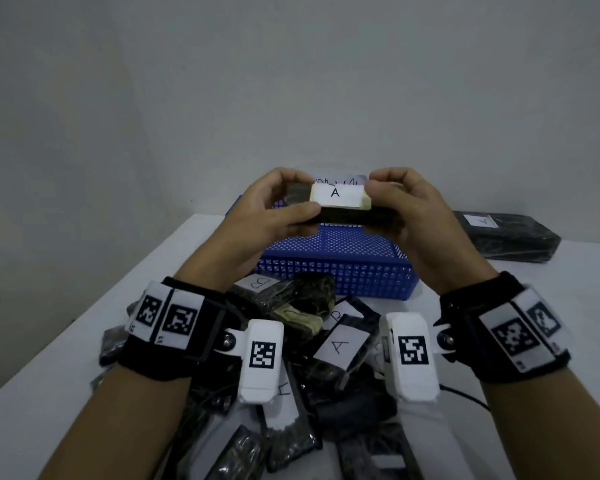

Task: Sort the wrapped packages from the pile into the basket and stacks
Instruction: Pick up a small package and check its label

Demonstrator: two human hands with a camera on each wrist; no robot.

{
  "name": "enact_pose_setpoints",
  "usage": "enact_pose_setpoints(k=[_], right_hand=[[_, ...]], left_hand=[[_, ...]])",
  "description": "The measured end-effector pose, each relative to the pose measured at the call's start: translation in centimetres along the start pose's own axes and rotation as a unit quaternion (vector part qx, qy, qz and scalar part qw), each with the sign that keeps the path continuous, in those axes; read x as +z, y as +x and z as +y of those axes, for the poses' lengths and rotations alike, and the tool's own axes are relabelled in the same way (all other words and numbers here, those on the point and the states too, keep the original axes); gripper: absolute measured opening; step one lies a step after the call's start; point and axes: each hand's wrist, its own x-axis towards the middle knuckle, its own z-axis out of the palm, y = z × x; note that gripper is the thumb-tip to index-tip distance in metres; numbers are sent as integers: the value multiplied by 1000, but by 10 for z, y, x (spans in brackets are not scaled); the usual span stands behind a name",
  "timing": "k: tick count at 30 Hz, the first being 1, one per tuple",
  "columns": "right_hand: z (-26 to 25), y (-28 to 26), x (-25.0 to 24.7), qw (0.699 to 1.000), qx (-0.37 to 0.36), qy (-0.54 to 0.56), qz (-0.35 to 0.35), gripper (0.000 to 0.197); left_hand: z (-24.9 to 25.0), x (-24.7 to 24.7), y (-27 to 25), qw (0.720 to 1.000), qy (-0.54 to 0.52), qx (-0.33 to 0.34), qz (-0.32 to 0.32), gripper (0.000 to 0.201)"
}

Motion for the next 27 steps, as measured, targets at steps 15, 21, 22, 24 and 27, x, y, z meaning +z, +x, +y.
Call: enact_pose_setpoints(k=[15,21,22,24,27], right_hand=[[15,0,4,973,-60,-184,130,52],[11,-5,6,963,-37,-265,32,107],[10,-7,8,963,-39,-267,17,124],[11,-10,13,956,-61,-288,9,135],[14,-10,14,937,-116,-329,30,129]], left_hand=[[3,-3,2,999,-39,18,18,19],[0,-4,0,999,-42,3,-28,21],[0,-3,0,999,-34,0,-41,20],[1,0,-1,998,-21,-11,-58,21],[1,5,-2,998,-25,-24,-54,24]])
